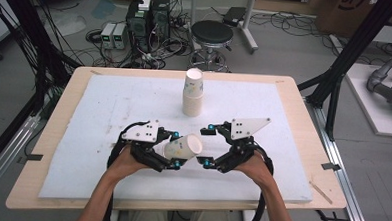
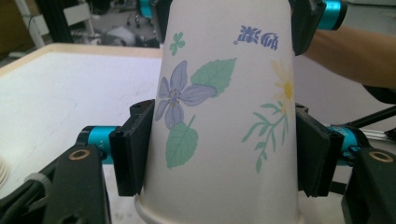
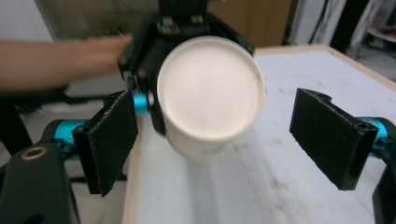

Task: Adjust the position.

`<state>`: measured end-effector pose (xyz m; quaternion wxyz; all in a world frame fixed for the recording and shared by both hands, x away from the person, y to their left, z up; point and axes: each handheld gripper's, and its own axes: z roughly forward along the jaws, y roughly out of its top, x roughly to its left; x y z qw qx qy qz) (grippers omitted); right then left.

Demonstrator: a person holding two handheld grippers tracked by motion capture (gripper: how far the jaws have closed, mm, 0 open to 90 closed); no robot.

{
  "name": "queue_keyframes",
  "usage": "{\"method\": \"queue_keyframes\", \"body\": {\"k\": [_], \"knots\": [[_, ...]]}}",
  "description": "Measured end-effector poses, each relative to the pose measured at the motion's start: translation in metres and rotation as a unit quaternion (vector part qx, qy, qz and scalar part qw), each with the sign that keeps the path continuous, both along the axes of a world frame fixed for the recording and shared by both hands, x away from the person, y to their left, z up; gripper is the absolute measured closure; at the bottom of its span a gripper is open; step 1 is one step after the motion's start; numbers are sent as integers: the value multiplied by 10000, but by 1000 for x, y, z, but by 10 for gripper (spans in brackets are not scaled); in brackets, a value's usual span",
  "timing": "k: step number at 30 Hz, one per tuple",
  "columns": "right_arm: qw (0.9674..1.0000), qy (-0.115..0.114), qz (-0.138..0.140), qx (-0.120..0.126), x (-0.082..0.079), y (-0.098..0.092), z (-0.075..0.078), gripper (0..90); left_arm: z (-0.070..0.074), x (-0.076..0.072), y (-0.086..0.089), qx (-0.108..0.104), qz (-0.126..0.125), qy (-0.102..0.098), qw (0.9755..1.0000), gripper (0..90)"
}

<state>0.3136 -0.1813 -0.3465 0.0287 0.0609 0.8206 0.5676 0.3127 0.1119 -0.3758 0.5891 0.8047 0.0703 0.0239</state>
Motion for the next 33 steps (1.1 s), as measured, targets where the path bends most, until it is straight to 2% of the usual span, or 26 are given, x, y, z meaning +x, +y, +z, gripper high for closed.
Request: {"method": "queue_keyframes", "body": {"k": [1, 2, 5, 7, 8, 11, 12, 13, 14, 15, 16, 18, 20, 21, 22, 23, 29, 33], "knots": [[9998, -37, -69, -164, -1, -1, 1, 158, 0, 0, 0, 0, 0, 0, 10000, 311], [9995, -60, -116, -296, -2, -1, 2, 158, 4, 0, 4, 233, 38, 21, 9997, 311], [9980, -58, -60, -631, -3, -1, 3, 158, 13, 1, 6, 642, -17, 56, 9979, 311], [9959, -25, -49, -901, -3, -1, 3, 158, 20, 2, 5, 1031, -79, -5, 9946, 310], [9944, -13, -56, -1058, -2, 0, 4, 158, 24, 4, 5, 1238, -113, -61, 9922, 310], [9883, -29, -74, -1520, 0, 3, 8, 159, 35, 7, 2, 1553, -129, 0, 9878, 308], [9862, -17, -51, -1656, 0, 4, 9, 159, 38, 8, 1, 1695, -162, 0, 9854, 308], [9839, -10, -20, -1789, 1, 5, 11, 159, 41, 9, -1, 1913, -210, -16, 9813, 308], [9839, -10, -20, -1789, 1, 5, 11, 159, 41, 9, -1, 1913, -210, -16, 9813, 308], [9784, -10, 5, -2067, 3, 8, 14, 159, 46, 10, -6, 2267, -284, -19, 9736, 308], [9755, -6, 35, -2198, 4, 9, 15, 158, 48, 11, -9, 2423, -316, -50, 9697, 308], [9694, 31, 74, -2454, 6, 13, 18, 159, 52, 12, -14, 2636, -350, -77, 9640, 308], [9629, 16, 109, -2695, 7, 16, 20, 159, 54, 13, -17, 2780, -384, -105, 9598, 308], [9609, 5, 102, -2767, 7, 17, 21, 159, 54, 13, -17, 2780, -384, -105, 9598, 308], [9587, -6, 112, -2843, 8, 19, 22, 159, 55, 14, -21, 2882, -410, -106, 9566, 308], [9571, -12, 122, -2894, 8, 20, 23, 160, 56, 15, -22, 2913, -415, -113, 9557, 308], [9523, -43, 173, -3046, 9, 27, 25, 163, 56, 15, -32, 3077, -488, -131, 9502, 308], [9511, -83, 212, -3082, 10, 32, 25, 163, 56, 16, -38, 3100, -512, -110, 9493, 308]]}}
